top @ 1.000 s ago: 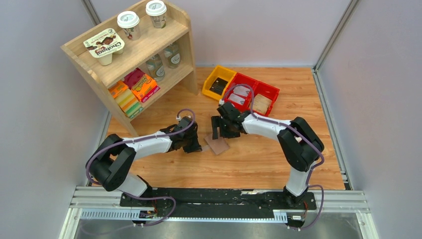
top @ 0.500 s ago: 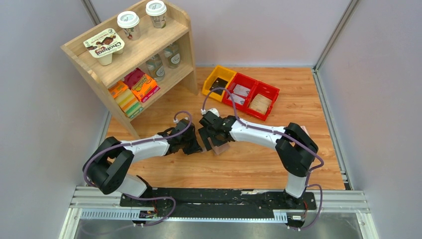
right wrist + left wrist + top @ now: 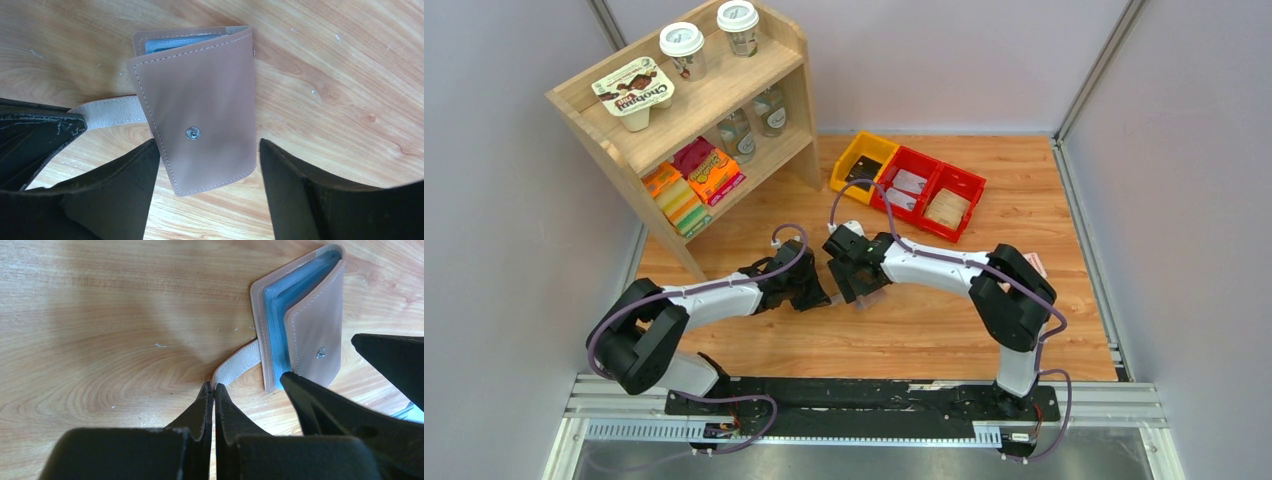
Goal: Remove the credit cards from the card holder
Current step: Open the card holder at the center of the board.
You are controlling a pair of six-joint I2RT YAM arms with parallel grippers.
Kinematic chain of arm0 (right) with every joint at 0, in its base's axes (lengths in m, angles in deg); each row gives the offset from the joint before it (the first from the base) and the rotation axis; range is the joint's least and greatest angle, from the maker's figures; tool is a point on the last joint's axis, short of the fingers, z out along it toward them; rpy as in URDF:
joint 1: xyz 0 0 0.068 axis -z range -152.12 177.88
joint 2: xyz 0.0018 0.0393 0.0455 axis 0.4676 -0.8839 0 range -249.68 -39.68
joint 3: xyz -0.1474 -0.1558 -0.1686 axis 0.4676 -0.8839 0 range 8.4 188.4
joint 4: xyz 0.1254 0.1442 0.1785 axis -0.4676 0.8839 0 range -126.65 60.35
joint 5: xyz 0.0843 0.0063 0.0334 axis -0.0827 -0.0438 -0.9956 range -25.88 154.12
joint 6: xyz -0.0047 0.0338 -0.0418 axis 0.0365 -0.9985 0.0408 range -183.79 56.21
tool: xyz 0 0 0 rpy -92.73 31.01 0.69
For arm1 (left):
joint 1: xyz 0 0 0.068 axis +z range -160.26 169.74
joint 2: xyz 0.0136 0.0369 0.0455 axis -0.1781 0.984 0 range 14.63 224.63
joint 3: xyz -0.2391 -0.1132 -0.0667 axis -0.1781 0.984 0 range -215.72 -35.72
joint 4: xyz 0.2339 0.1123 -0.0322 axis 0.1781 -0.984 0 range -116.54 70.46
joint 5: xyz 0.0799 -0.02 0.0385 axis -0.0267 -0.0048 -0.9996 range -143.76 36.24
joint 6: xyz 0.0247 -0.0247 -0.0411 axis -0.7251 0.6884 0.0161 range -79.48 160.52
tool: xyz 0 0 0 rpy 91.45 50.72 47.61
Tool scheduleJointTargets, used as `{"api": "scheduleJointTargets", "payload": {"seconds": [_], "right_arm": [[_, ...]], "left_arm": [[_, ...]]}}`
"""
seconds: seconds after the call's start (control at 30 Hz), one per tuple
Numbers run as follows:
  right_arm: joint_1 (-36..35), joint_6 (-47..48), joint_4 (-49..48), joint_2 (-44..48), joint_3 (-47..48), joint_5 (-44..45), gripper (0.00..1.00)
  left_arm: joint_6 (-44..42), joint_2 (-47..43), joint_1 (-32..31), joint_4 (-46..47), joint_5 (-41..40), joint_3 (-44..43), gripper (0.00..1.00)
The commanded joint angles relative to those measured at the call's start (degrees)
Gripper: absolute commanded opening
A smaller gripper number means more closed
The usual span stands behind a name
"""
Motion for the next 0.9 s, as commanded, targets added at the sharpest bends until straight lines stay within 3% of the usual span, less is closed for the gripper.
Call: {"api": "scheduleJointTargets", "payload": {"seconds": [0.0, 0.17, 0.33, 0.7, 0.87], "right_arm": [[4.2, -1.0, 0.5, 3.1, 1.6, -4.2, 0.69], [11.0, -2.3, -1.6, 6.8, -0.3, -15.1, 0.44], [16.8, -3.0, -4.4, 8.0, -4.3, -21.0, 0.32], [22.7, -2.3, -10.8, 5.7, -11.8, -29.1, 0.19], [23.8, -3.0, -12.5, 3.1, -13.1, -30.2, 0.19]], "left_arm": [[-0.8, -1.8, 0.5, -1.3, -0.4, -0.1, 0.0], [-1.0, -1.2, 1.1, -1.5, 0.2, -0.1, 0.0], [-1.6, -0.9, 1.3, -2.0, 0.8, -0.2, 0.0], [-3.5, 0.5, 2.2, -3.4, 2.0, -1.5, 0.0], [-4.9, 0.7, 2.3, -4.9, 2.0, -2.6, 0.0]]}}
